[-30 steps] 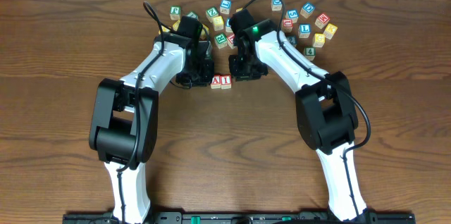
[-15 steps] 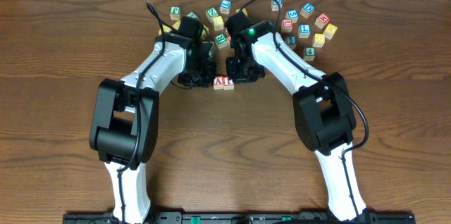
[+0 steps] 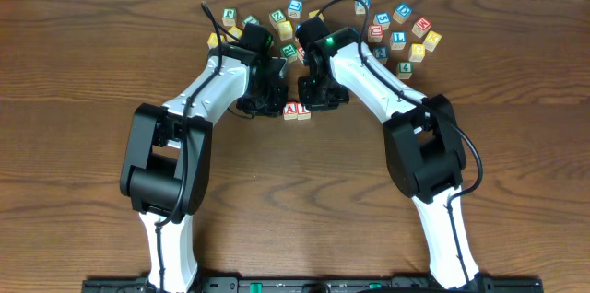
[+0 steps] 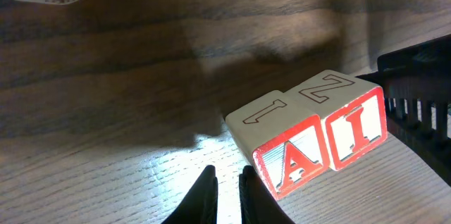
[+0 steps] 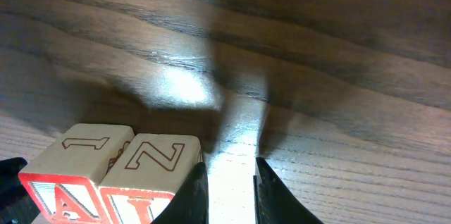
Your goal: Spell out AI2
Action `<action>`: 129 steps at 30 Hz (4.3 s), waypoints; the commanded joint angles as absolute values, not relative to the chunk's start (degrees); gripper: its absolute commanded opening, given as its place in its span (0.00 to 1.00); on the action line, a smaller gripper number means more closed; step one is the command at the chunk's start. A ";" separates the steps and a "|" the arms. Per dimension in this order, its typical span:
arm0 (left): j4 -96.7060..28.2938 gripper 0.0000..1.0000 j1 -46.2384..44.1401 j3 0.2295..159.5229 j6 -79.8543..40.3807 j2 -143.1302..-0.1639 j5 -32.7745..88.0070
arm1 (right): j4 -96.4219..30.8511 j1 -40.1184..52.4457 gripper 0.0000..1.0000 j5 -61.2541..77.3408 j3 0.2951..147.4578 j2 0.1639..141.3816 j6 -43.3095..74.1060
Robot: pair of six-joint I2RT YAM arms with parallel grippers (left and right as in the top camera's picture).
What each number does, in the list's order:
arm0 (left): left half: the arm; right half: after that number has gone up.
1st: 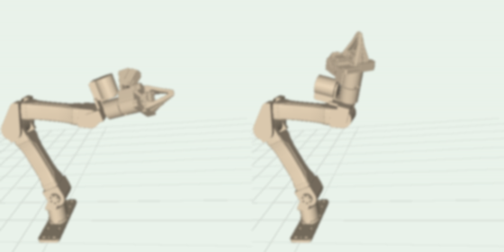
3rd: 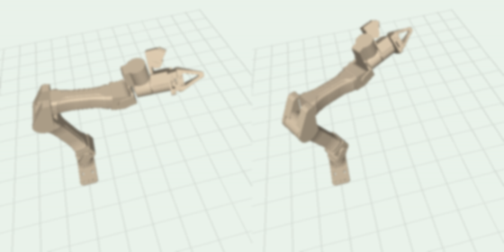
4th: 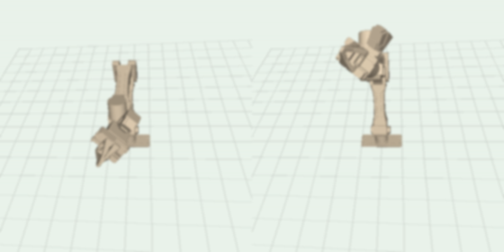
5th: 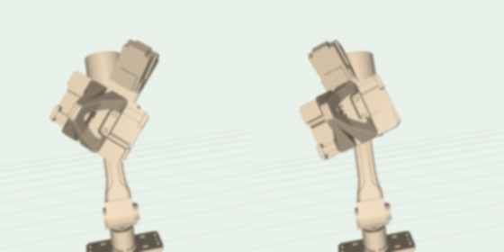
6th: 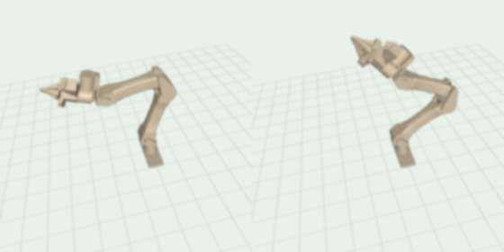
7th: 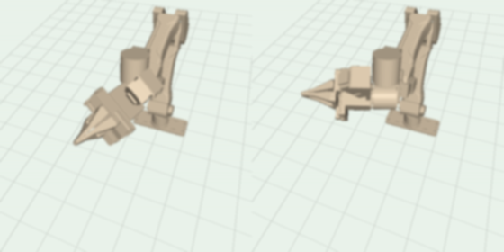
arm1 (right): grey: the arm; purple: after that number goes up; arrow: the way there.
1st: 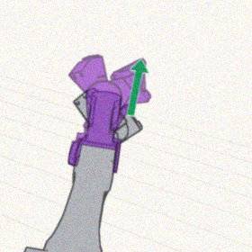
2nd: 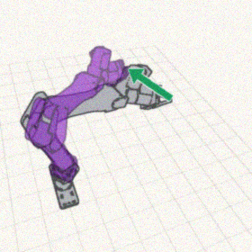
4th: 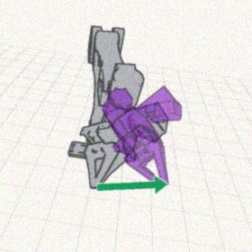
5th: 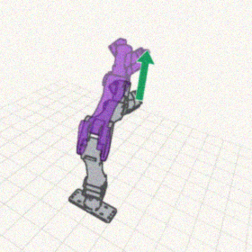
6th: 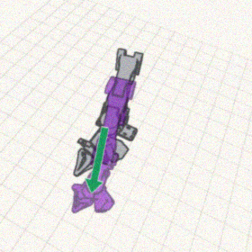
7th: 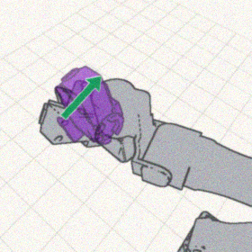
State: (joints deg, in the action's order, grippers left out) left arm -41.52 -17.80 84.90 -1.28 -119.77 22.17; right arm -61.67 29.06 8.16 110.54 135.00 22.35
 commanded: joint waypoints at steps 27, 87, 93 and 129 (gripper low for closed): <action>-41.04 0.27 -15.88 87.02 -1.98 -116.22 14.02 | -61.06 27.40 0.19 6.96 110.54 131.41 23.53; -46.44 0.30 1.69 86.48 -9.80 -92.92 2.31 | -53.23 36.47 0.03 3.11 97.73 126.15 20.14; -46.46 0.30 1.69 86.48 -9.80 -92.92 2.31 | -52.64 36.47 0.04 3.11 97.73 126.15 20.14; -47.13 0.31 1.69 86.48 -9.80 -92.92 2.31 | -49.32 15.40 0.64 0.56 98.56 97.62 17.96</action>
State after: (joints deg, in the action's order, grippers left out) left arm -46.76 1.61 86.00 -9.21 -92.62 2.83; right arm -49.43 18.35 1.23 98.32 99.77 18.41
